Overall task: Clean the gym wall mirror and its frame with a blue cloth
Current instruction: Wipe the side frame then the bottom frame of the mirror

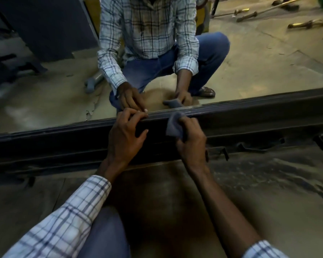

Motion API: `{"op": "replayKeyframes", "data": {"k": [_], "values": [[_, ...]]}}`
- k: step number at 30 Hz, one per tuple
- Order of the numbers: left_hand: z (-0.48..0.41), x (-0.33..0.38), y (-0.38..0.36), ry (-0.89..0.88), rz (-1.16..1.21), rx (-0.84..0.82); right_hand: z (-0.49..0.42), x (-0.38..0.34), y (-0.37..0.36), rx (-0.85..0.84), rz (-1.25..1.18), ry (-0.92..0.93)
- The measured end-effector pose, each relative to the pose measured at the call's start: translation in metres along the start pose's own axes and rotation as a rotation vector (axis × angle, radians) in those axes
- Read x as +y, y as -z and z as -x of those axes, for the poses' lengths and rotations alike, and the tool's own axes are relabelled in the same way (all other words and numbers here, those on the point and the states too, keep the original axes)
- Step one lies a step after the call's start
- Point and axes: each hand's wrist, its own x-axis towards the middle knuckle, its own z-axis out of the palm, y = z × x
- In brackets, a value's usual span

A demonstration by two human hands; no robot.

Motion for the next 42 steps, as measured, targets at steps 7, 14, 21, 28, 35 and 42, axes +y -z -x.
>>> {"op": "replayKeyframes", "data": {"k": [7, 14, 21, 28, 35, 42], "values": [[-0.003, 0.061, -0.029, 0.050, -0.009, 0.061, -0.019, 0.041, 0.068, 0.257, -0.098, -0.111], [-0.002, 0.119, -0.054, 0.068, -0.052, 0.056, -0.033, 0.077, 0.119, 0.343, -0.122, -0.110], [-0.013, 0.170, -0.067, 0.062, -0.072, 0.005, -0.035, 0.095, 0.161, -0.061, 0.017, 0.085], [-0.026, 0.215, -0.090, 0.049, -0.053, -0.011, -0.053, 0.116, 0.200, -0.058, 0.025, 0.099], [-0.029, 0.246, -0.115, 0.063, -0.097, 0.043, -0.081, 0.133, 0.251, 0.176, 0.055, 0.044], [-0.031, 0.258, -0.117, 0.083, -0.110, 0.041, -0.062, 0.149, 0.238, -0.004, 0.048, 0.093]]}}
